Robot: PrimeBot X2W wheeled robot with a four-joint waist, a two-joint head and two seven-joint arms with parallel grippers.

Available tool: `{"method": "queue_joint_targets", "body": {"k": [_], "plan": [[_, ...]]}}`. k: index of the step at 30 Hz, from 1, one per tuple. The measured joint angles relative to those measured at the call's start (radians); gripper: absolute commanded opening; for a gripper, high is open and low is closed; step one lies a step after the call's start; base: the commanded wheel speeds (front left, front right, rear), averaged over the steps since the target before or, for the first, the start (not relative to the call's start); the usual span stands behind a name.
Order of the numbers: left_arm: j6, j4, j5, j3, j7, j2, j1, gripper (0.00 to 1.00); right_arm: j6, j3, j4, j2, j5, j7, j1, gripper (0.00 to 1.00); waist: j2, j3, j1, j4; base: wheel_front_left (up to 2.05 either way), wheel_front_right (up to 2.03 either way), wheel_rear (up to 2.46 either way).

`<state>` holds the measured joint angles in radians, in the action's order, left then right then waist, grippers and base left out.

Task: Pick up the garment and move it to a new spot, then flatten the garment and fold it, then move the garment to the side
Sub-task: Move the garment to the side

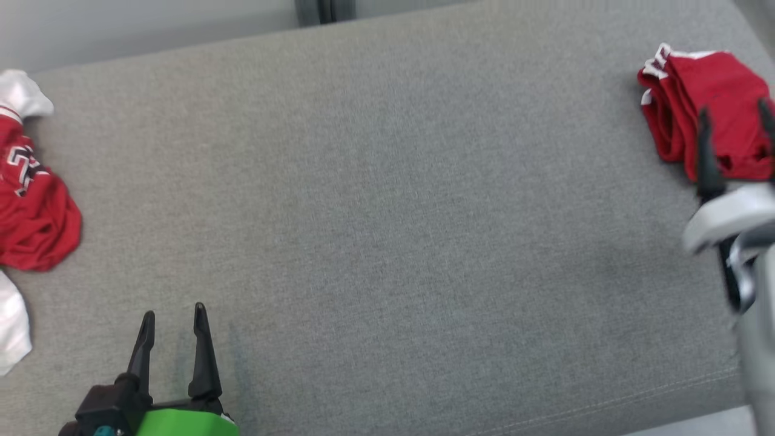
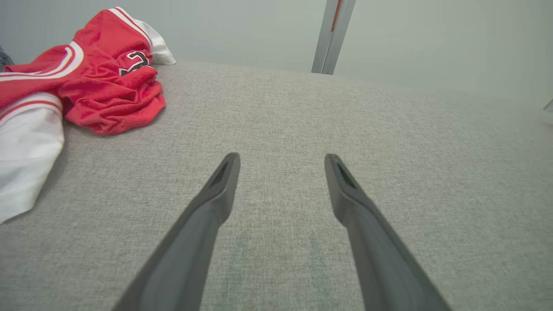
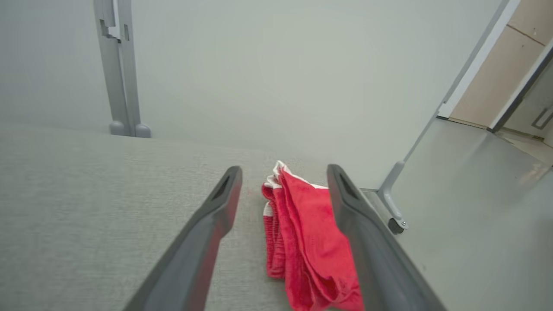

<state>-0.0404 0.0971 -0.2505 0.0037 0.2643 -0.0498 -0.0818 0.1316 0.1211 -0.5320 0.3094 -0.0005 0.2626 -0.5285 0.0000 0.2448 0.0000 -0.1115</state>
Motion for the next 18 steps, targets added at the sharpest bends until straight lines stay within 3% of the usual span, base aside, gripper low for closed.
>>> {"method": "queue_joint_targets", "body": {"k": [8, 13, 18], "plan": [[0.009, 0.011, 0.016, -0.034, 0.0, 0.0, -0.044, 1.0, 0.0, -0.058, 0.313, -0.168, -0.015, 0.0, 0.41, 1.0, 0.0, -0.132, 0.0, 0.018, 0.0, 0.0, 0.0], [0.012, 0.018, 0.017, -0.026, 0.0, 0.001, -0.08, 1.0, 0.0, -0.065, 0.368, -0.229, -0.021, 0.0, 0.567, 1.0, 0.0, -0.198, 0.0, 0.033, 0.0, 0.0, 0.0], [0.014, 0.033, 0.019, -0.016, 0.0, 0.001, -0.111, 1.0, 0.0, -0.08, 0.377, -0.248, -0.021, 0.0, 0.627, 1.0, 0.0, -0.246, 0.0, 0.042, 0.0, 0.0, 0.0]]}}
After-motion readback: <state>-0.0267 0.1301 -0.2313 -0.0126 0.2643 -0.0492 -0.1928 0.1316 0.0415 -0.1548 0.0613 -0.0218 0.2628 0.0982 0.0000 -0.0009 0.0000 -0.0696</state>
